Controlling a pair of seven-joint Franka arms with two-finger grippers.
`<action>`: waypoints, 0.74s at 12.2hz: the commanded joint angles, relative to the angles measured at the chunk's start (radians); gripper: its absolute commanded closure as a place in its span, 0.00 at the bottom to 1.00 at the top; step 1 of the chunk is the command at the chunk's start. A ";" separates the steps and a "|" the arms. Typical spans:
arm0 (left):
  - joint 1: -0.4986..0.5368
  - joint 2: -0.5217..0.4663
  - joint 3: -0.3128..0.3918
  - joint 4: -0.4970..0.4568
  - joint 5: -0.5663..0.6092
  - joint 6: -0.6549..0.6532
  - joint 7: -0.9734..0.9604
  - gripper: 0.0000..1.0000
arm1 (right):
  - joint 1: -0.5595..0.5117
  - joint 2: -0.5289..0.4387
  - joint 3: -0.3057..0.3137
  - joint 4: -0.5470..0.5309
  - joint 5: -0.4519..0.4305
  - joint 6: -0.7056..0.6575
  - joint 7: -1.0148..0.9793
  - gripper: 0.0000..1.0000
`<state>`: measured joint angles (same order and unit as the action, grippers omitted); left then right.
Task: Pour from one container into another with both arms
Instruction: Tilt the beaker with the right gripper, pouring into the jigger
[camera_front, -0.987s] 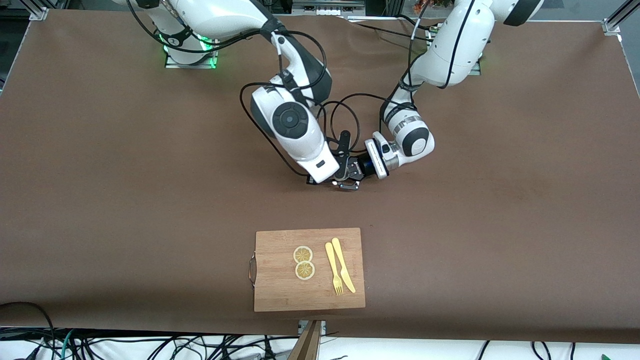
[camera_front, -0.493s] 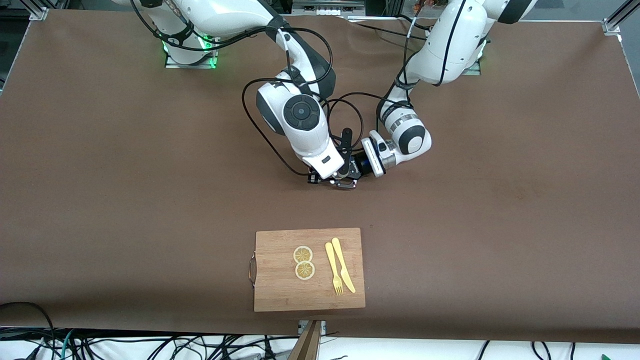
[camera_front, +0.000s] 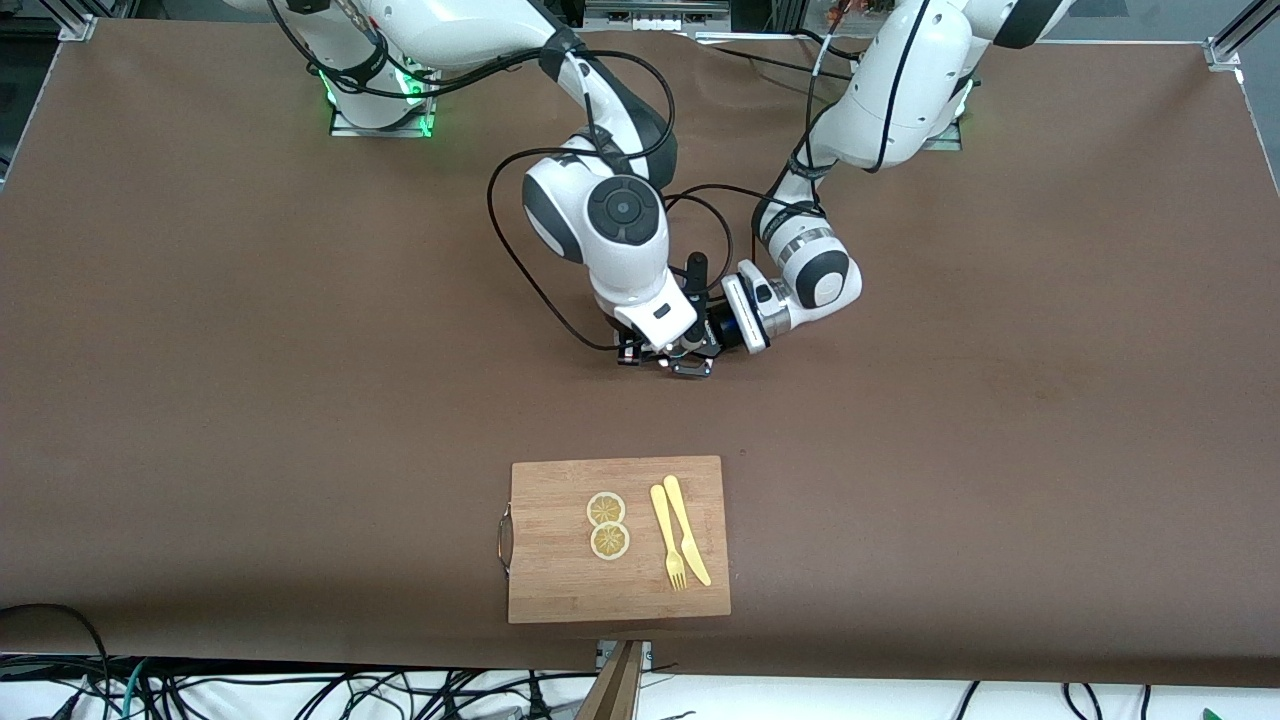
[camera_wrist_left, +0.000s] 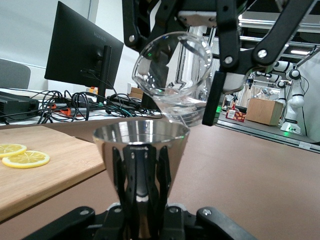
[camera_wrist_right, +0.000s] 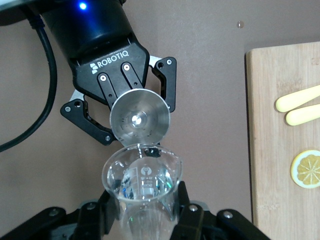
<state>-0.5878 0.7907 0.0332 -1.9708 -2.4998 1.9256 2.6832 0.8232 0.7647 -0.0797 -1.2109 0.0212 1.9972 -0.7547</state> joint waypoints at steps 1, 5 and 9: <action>-0.020 0.005 0.008 0.013 -0.047 0.015 0.052 1.00 | 0.019 -0.010 -0.008 -0.012 -0.046 0.005 0.025 0.73; -0.020 0.005 0.008 0.013 -0.050 0.019 0.064 1.00 | 0.045 -0.010 -0.008 -0.012 -0.121 0.003 0.067 0.73; -0.030 0.005 0.014 0.018 -0.054 0.029 0.064 1.00 | 0.060 -0.012 -0.009 -0.010 -0.165 -0.005 0.077 0.73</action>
<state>-0.5909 0.7919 0.0341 -1.9697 -2.4999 1.9276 2.6952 0.8662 0.7652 -0.0799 -1.2116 -0.1048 1.9970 -0.7016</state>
